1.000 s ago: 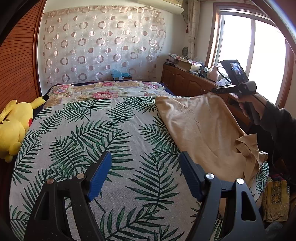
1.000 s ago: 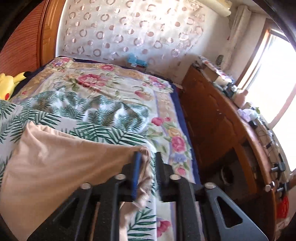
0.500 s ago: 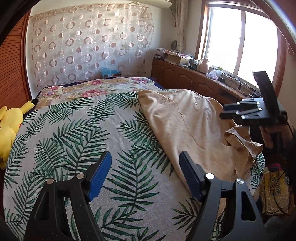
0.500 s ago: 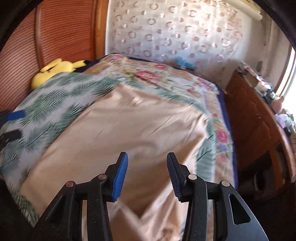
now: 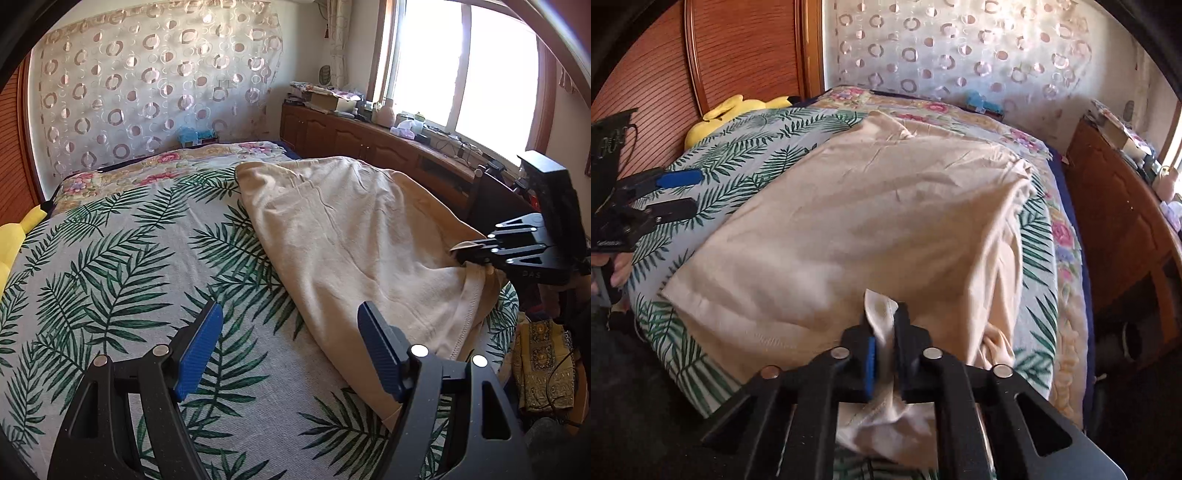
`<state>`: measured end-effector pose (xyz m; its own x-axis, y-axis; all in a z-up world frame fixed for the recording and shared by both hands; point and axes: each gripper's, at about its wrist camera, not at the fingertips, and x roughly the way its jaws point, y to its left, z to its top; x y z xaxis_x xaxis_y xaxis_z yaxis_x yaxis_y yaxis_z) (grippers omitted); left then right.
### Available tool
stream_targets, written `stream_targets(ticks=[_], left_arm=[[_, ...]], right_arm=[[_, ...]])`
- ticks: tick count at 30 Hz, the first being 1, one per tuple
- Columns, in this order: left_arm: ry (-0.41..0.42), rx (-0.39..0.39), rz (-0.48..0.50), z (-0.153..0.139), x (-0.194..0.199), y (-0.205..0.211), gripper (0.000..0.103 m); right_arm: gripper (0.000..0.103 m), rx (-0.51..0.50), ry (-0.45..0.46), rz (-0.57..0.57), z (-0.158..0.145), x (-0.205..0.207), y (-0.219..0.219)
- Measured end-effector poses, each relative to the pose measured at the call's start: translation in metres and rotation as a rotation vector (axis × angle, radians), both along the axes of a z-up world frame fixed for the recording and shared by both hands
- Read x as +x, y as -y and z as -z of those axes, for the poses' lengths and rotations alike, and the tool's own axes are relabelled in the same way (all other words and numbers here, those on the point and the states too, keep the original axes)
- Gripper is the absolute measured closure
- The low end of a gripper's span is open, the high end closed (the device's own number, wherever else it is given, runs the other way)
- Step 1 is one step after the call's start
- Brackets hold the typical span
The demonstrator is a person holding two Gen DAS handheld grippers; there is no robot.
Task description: Fold small clothes
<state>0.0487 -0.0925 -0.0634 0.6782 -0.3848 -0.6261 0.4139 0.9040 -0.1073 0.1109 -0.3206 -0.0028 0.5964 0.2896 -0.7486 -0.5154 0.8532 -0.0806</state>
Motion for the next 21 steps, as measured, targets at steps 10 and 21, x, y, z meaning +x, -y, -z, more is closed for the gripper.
stream_targets(ticks=[10,21], left_arm=[[-0.016,0.021,0.039,0.002,-0.004,0.021,0.027],[-0.030,0.041,0.063,0.005,-0.006,0.028,0.027]], right_arm=[[0.097,0.087,0.045,0.139,-0.007,-0.062,0.050],[0.057,0.133,0.180,0.206,-0.029,-0.073,0.035]])
